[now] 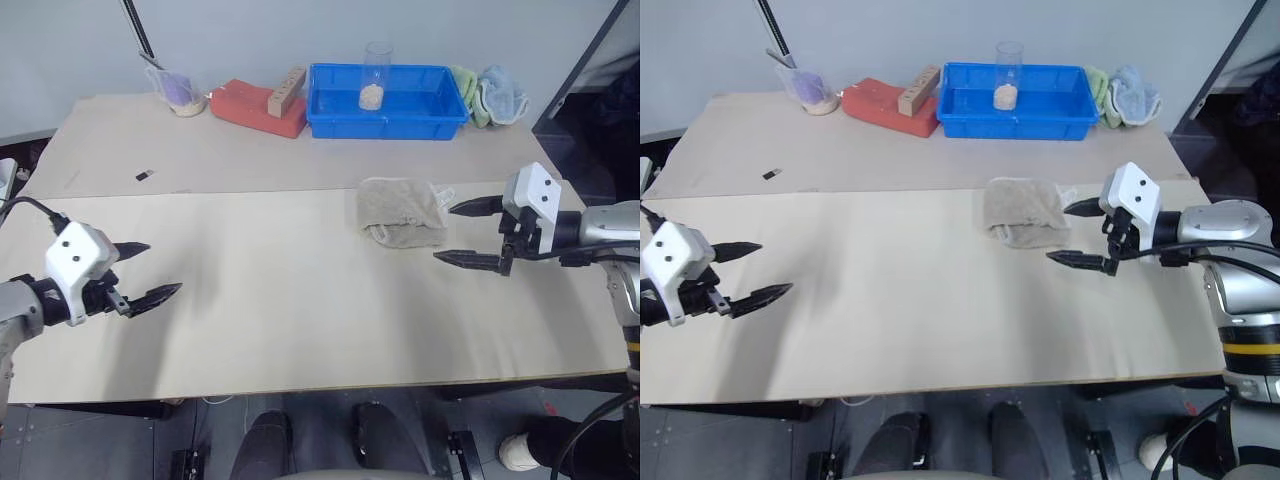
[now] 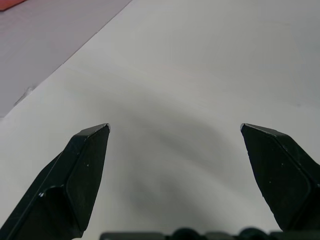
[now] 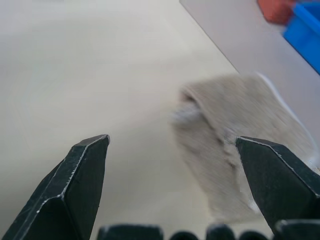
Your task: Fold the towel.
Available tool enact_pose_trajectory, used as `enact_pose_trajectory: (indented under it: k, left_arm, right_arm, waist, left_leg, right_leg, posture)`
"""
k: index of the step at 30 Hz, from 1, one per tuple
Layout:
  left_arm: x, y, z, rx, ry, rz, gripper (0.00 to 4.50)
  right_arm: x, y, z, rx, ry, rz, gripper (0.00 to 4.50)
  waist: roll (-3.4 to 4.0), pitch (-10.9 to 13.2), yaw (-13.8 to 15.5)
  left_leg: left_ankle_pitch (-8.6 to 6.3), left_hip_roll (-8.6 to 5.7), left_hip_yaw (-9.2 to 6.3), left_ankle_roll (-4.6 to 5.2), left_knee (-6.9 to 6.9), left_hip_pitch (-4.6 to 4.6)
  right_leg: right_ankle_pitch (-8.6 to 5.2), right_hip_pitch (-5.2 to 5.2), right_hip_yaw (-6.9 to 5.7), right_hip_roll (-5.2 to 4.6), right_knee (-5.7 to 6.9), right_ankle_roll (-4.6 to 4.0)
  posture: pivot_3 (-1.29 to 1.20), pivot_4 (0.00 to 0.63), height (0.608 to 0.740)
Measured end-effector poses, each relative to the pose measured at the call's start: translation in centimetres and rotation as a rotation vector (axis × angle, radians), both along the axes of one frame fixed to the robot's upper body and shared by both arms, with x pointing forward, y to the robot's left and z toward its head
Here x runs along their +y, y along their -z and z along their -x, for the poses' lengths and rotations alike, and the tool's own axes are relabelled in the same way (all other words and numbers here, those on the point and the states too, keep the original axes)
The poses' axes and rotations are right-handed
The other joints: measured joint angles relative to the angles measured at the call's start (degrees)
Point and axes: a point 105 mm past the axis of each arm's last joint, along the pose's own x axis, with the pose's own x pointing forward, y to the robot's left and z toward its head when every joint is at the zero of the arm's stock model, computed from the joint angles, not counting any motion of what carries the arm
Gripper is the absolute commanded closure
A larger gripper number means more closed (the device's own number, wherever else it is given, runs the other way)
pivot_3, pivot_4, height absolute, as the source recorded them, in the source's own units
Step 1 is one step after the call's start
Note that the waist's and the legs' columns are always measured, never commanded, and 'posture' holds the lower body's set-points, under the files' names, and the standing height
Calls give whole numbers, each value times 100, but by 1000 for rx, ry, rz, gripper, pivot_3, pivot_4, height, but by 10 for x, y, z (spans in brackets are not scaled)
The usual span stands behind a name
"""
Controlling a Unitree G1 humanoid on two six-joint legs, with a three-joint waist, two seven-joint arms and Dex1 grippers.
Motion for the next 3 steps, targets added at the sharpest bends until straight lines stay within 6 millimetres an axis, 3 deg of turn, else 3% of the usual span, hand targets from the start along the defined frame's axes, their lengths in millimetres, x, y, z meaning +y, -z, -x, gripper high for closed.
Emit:
enact_pose_trajectory:
  k: [3]
  left_arm:
    - [3,-1,2,-2,-23,15,0]
  right_arm:
    - [-3,4,3,19,6,-5,43]
  waist:
    - [0,0,5]
  left_leg:
    - [1,-2,23,-1,0,-1]
  right_leg:
    - [0,-3,2,0,2,0]
  posture:
    - [0,150,740]
